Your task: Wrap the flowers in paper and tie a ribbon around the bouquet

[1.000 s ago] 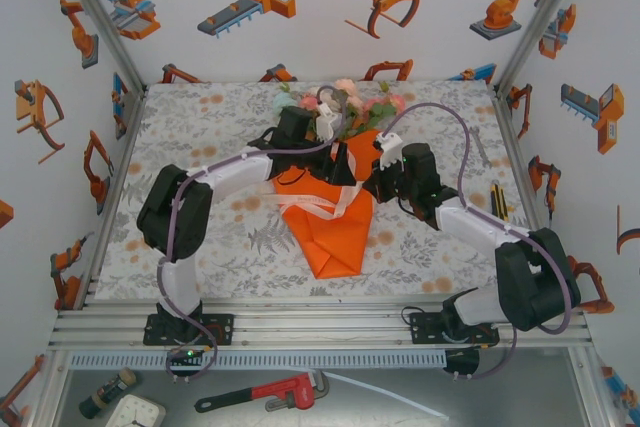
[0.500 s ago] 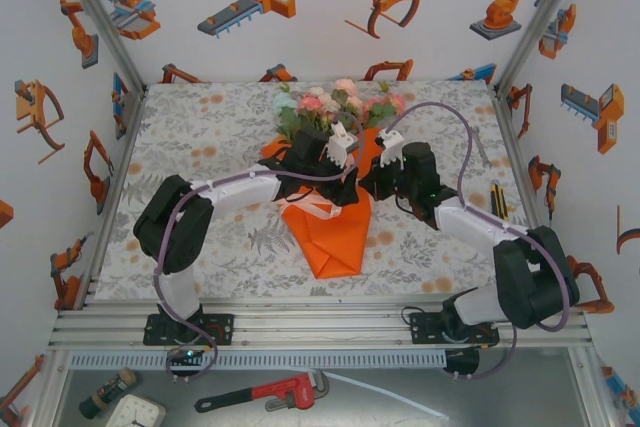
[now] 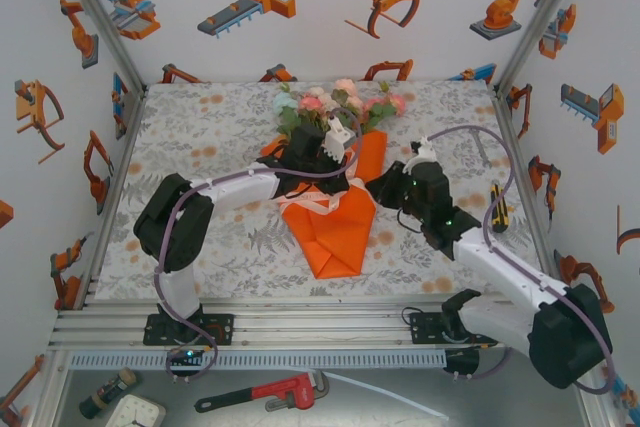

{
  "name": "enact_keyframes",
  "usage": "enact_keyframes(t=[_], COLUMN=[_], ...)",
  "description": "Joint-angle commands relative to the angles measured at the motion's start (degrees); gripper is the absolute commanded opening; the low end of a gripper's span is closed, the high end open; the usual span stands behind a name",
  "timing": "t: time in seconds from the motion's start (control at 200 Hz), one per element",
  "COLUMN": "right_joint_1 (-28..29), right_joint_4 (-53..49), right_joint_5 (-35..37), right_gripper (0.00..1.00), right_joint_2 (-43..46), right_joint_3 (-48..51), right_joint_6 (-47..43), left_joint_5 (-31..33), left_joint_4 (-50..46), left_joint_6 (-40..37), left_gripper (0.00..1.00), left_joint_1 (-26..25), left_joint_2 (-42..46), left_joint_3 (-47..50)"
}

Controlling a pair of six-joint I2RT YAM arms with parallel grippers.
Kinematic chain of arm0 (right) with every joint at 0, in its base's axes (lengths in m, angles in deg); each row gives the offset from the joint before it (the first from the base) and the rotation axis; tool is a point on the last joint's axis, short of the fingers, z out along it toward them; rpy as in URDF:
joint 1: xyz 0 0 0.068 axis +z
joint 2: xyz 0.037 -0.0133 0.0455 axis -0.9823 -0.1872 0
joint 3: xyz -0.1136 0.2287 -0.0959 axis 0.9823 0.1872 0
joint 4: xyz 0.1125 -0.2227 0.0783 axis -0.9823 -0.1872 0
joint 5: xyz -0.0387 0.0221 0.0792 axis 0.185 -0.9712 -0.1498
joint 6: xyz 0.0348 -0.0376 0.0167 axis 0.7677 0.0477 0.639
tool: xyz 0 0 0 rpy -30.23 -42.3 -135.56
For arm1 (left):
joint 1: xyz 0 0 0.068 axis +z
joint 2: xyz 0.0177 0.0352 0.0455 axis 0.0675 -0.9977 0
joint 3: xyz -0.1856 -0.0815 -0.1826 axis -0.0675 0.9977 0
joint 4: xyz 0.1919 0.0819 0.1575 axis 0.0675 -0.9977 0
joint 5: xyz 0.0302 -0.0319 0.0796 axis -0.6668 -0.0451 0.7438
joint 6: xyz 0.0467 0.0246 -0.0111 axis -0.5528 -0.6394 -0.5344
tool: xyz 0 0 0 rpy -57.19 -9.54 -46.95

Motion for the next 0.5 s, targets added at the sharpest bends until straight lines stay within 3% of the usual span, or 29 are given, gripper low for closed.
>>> enact_keyframes(t=[0.0, 0.105, 0.365, 0.496], right_joint_1=[4.40, 6.95, 6.99, 6.81], right_joint_4=[-1.48, 1.27, 11.54, 11.57], right_joint_5=[9.76, 12.96, 13.22, 14.63], right_gripper=[0.16, 0.17, 0.24, 0.26], right_joint_2=[-1.18, -5.21, -18.87, -23.14], right_joint_3=[2.54, 2.55, 1.17, -1.04], right_joint_6=[21.02, 27.85, 38.31, 42.23], left_joint_5=[0.25, 0.56, 0.05, -0.46], left_joint_4=[-0.54, -0.76, -0.63, -0.70], left_joint_6=[0.77, 0.76, 1.21, 1.56], left_gripper=[0.01, 0.01, 0.01, 0.01], left_joint_1=[0.18, 0.19, 0.19, 0.19], left_joint_2=[0.41, 0.44, 0.09, 0.36], left_joint_3=[-2.11, -2.08, -2.04, -2.04])
